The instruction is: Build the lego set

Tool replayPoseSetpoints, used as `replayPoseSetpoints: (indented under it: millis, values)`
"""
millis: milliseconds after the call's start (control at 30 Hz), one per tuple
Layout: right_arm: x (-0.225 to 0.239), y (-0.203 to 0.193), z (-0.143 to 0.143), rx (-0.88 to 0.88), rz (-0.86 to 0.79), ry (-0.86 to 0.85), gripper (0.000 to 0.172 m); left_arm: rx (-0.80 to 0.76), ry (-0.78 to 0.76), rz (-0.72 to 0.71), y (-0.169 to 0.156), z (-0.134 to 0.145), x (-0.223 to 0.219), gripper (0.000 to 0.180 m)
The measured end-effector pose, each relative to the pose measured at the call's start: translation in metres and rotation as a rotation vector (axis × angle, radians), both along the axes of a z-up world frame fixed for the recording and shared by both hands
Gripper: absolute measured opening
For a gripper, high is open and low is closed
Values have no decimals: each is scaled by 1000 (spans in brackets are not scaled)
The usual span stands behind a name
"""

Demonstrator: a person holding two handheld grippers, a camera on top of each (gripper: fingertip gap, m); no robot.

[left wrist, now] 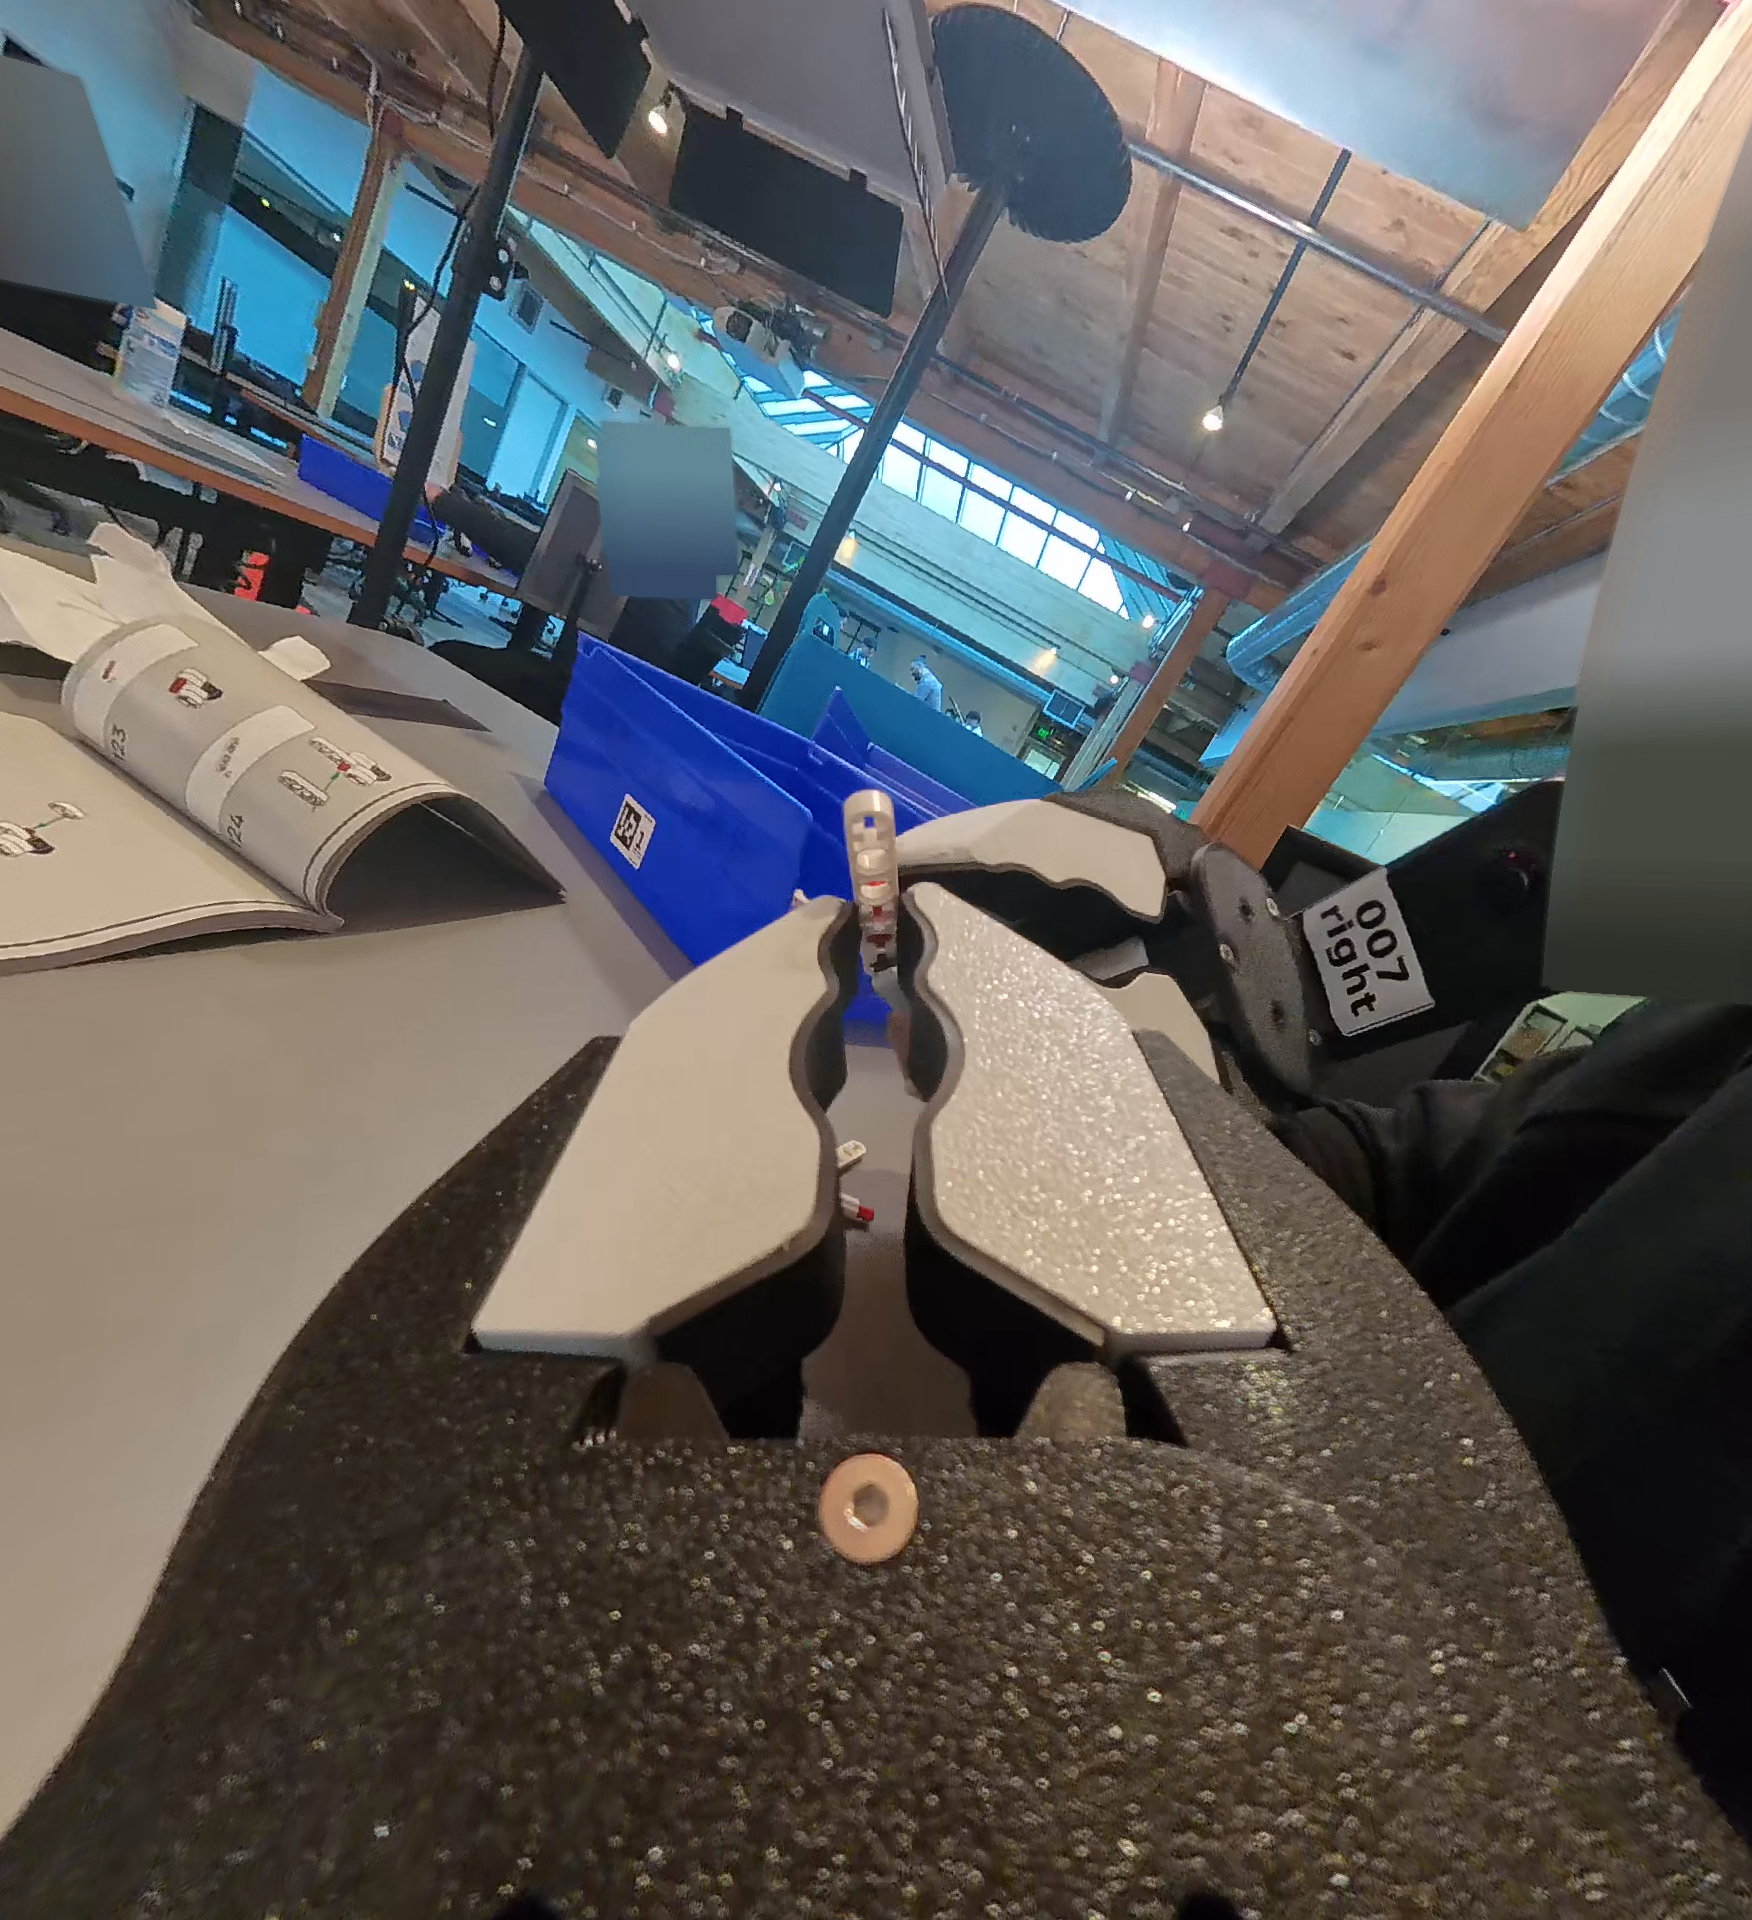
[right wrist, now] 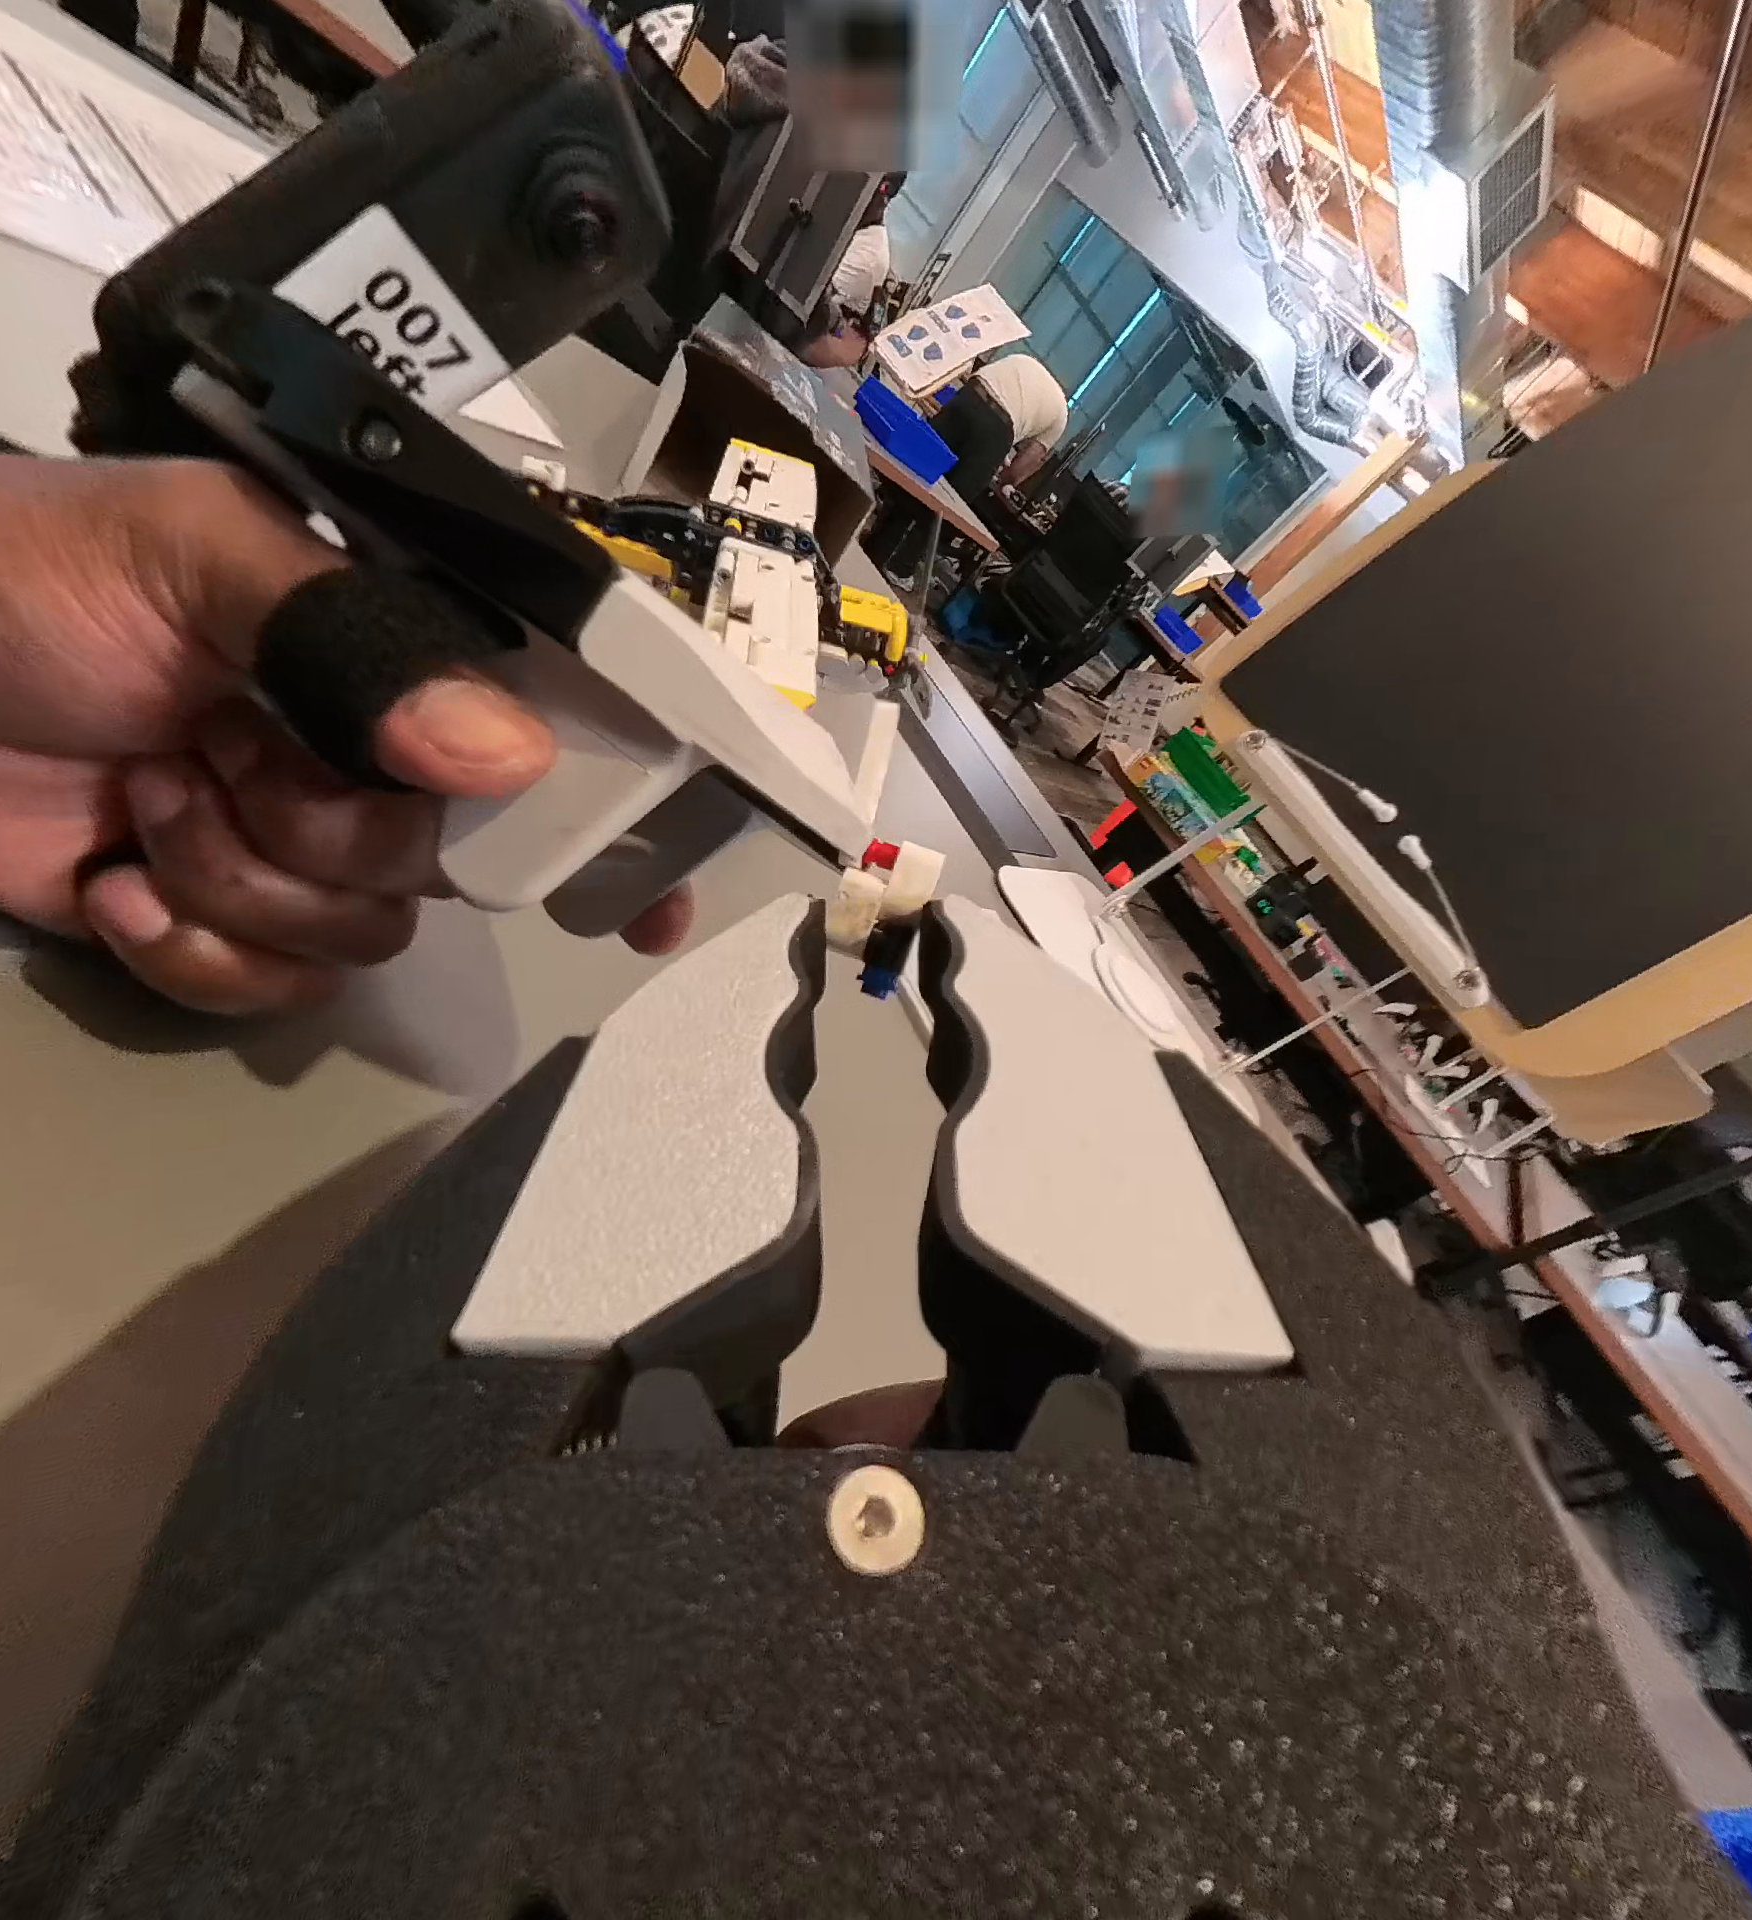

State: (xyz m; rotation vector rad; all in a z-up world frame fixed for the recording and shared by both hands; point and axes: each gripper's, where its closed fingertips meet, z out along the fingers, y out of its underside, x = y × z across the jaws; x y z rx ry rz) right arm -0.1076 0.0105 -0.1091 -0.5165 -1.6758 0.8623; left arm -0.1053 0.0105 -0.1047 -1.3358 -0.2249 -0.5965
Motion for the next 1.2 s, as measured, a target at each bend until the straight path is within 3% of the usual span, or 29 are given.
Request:
replayPoseSetpoints:
  millis: [233, 533, 700, 867, 967, 1200]
  values:
    - [5, 2, -2, 102, 33, 27, 17, -38, 17, -24, 2, -4, 4, 7]
    - [7, -4, -4, -3, 109, -26, 17, -32, 29, -55, 2, -3, 7, 7]
    - [3, -1, -2, -20, 83, -8, 18, -14, -76, -66, 5, -1, 1, 7]
    - [-1, 1, -6, -65, 64, -41, 29, -26, -120, -64, 7, -3, -1, 7]
    - [-3, 3, -10, -73, 43, -57, 20, -35, -131, -62, 8, -4, -3, 7]
    - [-7, 14, -10, -162, 13, -88, 17, -64, -184, -33, 8, -8, -15, 13]
